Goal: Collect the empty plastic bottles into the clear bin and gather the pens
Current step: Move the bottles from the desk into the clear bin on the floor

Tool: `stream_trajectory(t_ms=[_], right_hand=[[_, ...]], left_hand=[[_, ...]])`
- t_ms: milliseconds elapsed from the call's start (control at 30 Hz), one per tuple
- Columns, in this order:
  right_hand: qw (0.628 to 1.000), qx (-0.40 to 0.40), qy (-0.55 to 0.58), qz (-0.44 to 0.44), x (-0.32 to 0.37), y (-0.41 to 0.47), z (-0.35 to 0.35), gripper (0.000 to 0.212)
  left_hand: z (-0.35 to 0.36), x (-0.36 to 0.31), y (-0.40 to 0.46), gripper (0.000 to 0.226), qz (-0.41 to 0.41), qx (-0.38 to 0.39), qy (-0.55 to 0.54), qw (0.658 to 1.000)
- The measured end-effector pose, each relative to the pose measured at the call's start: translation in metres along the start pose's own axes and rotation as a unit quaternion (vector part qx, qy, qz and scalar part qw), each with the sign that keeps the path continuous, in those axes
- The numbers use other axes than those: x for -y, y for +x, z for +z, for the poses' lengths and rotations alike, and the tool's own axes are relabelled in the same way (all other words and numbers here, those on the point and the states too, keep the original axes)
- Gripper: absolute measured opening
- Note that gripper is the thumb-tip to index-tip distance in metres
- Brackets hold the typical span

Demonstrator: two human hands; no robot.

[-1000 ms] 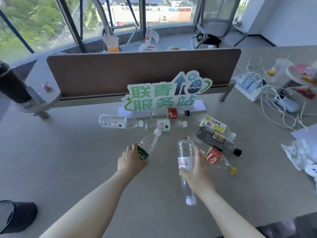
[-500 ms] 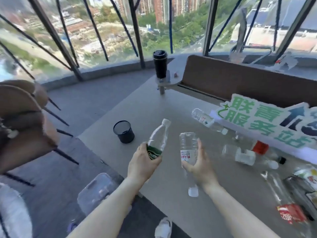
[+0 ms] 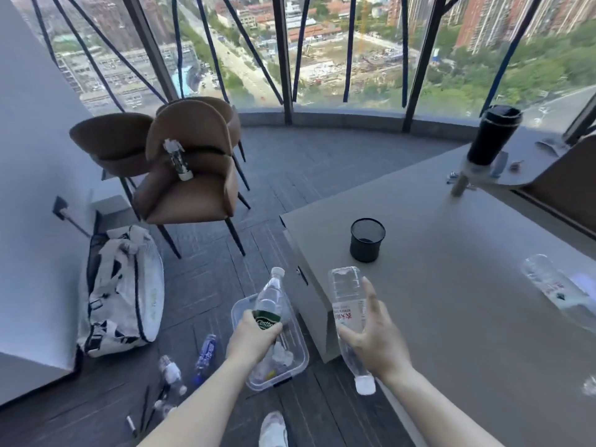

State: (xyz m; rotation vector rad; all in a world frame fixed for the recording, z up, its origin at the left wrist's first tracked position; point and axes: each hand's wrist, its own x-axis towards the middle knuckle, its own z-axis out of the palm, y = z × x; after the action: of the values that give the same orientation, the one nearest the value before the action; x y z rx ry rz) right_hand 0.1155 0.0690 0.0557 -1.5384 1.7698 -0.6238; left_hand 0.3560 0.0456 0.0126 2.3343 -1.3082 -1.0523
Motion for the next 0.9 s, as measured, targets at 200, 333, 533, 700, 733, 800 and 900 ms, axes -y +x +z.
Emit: stream_trajectory(t_ms=[200,333,533,700,733,800,900], right_hand=[[0.999,0.030,-0.023,0.011,0.047,0.053,0.061,0.092],[0.996,0.064,-0.057,0.034,0.072,0.087,0.102,0.094],[0.980,0.136,-0.126,0.074,0.084,0.118,0.157,0.095],[0.972,0.168,-0.143,0.077,0.099,0.146,0.189,0.093],[0.971,0.170,-0.146,0.080,0.101,0.152,0.193,0.092],[0.967,0.175,-0.160,0.087,0.107,0.160,0.200,0.085],[0.967,0.178,-0.163,0.083,0.113,0.162,0.205,0.075]], left_hand=[[-0.033,0.027,0.080,0.074,-0.068,0.054,-0.009,0.996],[-0.055,0.049,0.122,0.048,-0.046,0.136,0.141,0.979],[-0.074,0.066,0.143,0.021,0.003,0.230,0.176,0.957],[-0.086,0.078,0.150,0.033,0.016,0.226,0.163,0.960],[-0.089,0.080,0.151,0.038,0.021,0.220,0.162,0.962],[-0.094,0.081,0.153,0.042,0.028,0.205,0.167,0.964],[-0.100,0.078,0.158,0.039,0.056,0.173,0.175,0.968]])
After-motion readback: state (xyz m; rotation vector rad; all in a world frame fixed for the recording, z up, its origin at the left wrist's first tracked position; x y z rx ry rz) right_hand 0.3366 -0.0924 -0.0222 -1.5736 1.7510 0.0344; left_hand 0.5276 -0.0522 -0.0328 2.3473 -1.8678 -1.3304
